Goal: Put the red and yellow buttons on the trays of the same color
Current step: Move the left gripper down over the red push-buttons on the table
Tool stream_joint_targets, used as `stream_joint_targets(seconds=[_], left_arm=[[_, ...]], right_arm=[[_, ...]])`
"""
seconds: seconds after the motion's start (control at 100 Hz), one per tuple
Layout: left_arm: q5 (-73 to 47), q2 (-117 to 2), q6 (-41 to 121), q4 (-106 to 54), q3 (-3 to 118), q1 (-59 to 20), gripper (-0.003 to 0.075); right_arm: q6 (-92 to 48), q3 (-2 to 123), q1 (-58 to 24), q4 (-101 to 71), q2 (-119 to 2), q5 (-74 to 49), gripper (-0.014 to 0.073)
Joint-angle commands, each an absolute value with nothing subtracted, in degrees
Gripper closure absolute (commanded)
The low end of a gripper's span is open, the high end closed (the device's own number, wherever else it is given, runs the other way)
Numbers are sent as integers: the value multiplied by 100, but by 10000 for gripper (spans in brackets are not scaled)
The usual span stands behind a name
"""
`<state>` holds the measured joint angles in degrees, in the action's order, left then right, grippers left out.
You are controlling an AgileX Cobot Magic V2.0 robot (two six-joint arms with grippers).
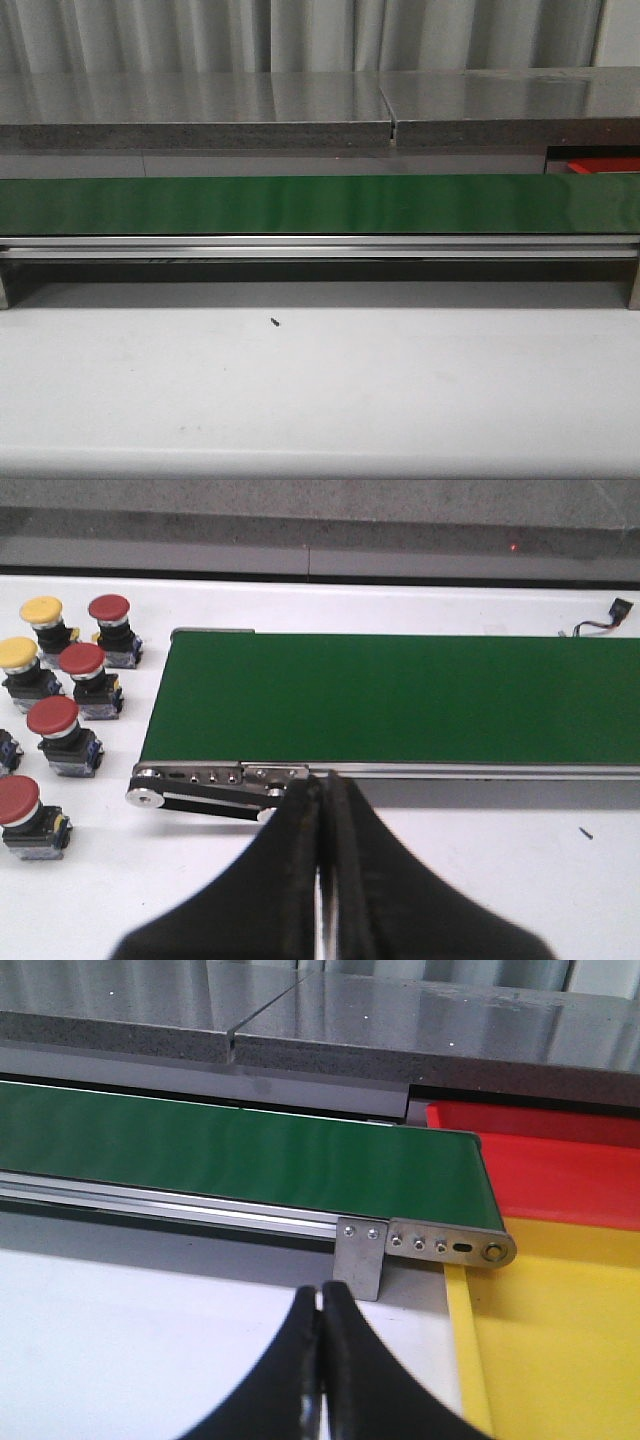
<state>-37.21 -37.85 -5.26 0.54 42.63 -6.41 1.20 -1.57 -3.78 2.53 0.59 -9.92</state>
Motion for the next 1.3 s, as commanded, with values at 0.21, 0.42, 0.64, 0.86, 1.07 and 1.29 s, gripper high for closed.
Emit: stream_joint_targets(seconds=[0.21, 0.42, 0.64, 0.86, 1.07, 1.29], left_arm=[[-3408, -4467, -583, 0, 4474, -622, 680], [-3610, -4758, -597, -226, 4474, -622, 232], [-3599, -4899, -668, -341, 4474, -607, 91], [-3579, -5148, -1250, -76, 4474, 155, 91], [-3563, -5937, -1250, -103, 4743, 1572, 91], [-3464, -6934, -1250, -313, 5199, 2344, 91]], right_arm=[[101, -152, -377, 316, 155, -527, 711], [101, -152, -377, 316, 155, -527, 711], [101, -152, -377, 316, 155, -527, 711], [101, -152, -377, 316, 155, -527, 711], [101, -152, -377, 316, 155, -527, 711], [101, -152, -377, 316, 155, -527, 711]])
